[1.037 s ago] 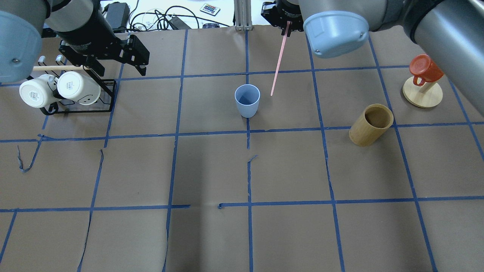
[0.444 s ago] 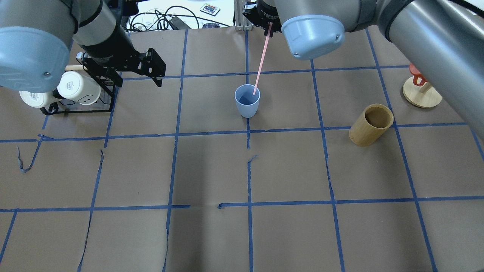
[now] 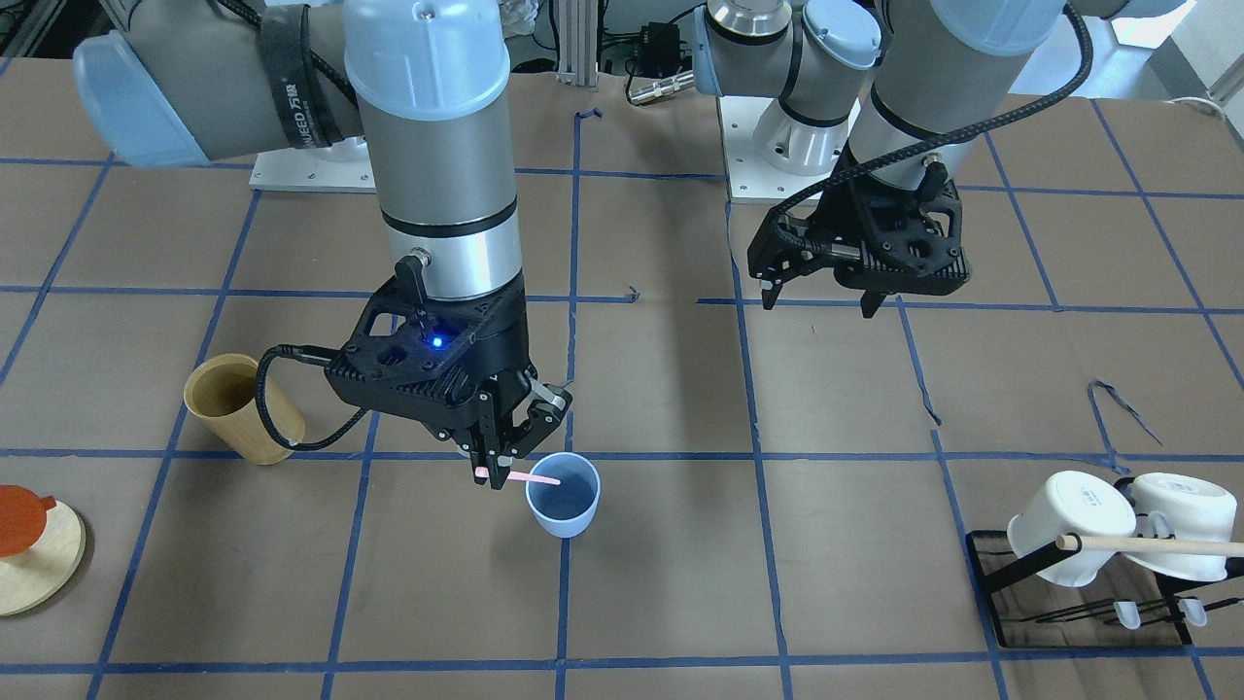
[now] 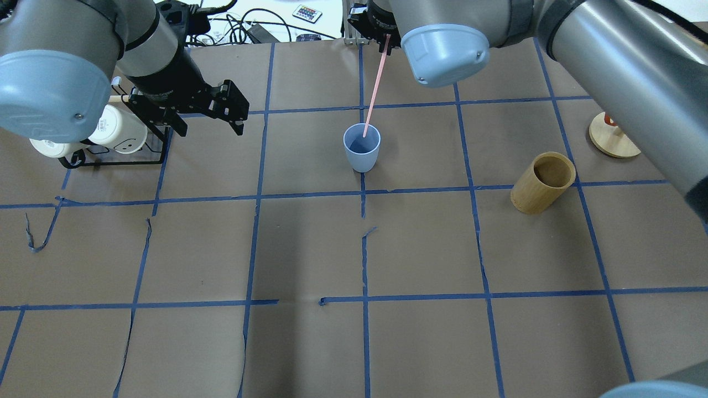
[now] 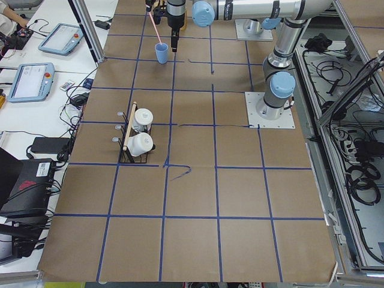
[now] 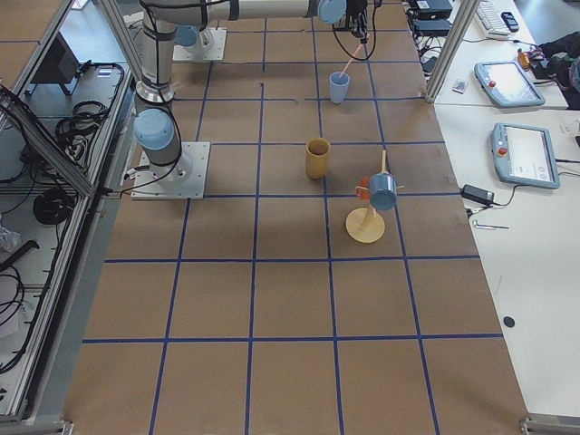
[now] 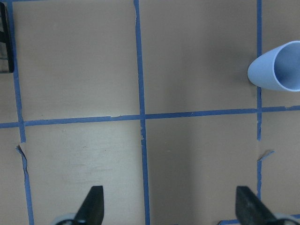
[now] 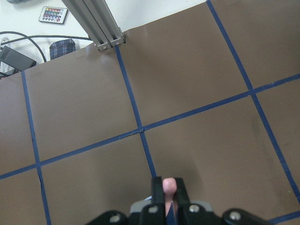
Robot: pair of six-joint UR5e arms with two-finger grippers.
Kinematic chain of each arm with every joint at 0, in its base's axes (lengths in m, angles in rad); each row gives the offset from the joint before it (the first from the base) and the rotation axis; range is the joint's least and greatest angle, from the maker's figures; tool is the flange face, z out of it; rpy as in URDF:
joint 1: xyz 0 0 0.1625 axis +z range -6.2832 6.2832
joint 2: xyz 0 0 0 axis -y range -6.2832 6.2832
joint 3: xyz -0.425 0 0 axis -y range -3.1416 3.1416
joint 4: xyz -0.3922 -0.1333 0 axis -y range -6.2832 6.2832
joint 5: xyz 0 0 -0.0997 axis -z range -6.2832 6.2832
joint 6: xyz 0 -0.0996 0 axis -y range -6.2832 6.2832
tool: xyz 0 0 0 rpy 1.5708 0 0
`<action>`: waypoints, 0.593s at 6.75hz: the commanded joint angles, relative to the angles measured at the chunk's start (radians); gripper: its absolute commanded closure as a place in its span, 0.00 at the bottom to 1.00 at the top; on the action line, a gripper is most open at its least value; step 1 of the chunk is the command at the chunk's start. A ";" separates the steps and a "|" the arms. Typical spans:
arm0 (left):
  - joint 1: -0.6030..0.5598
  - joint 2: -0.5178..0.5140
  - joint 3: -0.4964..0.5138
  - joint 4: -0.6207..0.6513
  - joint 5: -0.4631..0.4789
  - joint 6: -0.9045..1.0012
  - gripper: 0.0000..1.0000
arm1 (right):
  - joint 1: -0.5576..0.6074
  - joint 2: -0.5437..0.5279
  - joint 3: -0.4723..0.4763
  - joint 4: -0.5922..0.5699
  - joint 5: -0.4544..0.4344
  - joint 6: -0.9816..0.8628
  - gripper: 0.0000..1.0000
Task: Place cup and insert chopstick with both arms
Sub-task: 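Lower the pink chopstick into the blue cup with the right gripper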
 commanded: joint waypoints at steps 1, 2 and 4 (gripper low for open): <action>-0.008 -0.006 -0.001 0.002 -0.003 -0.006 0.00 | 0.001 0.004 0.008 0.001 0.000 0.007 0.95; -0.006 -0.001 -0.004 0.002 -0.002 -0.006 0.00 | 0.006 0.004 0.019 0.004 0.001 0.015 0.93; -0.006 0.002 -0.010 0.002 -0.011 -0.006 0.00 | 0.018 0.009 0.028 0.001 -0.003 0.022 0.90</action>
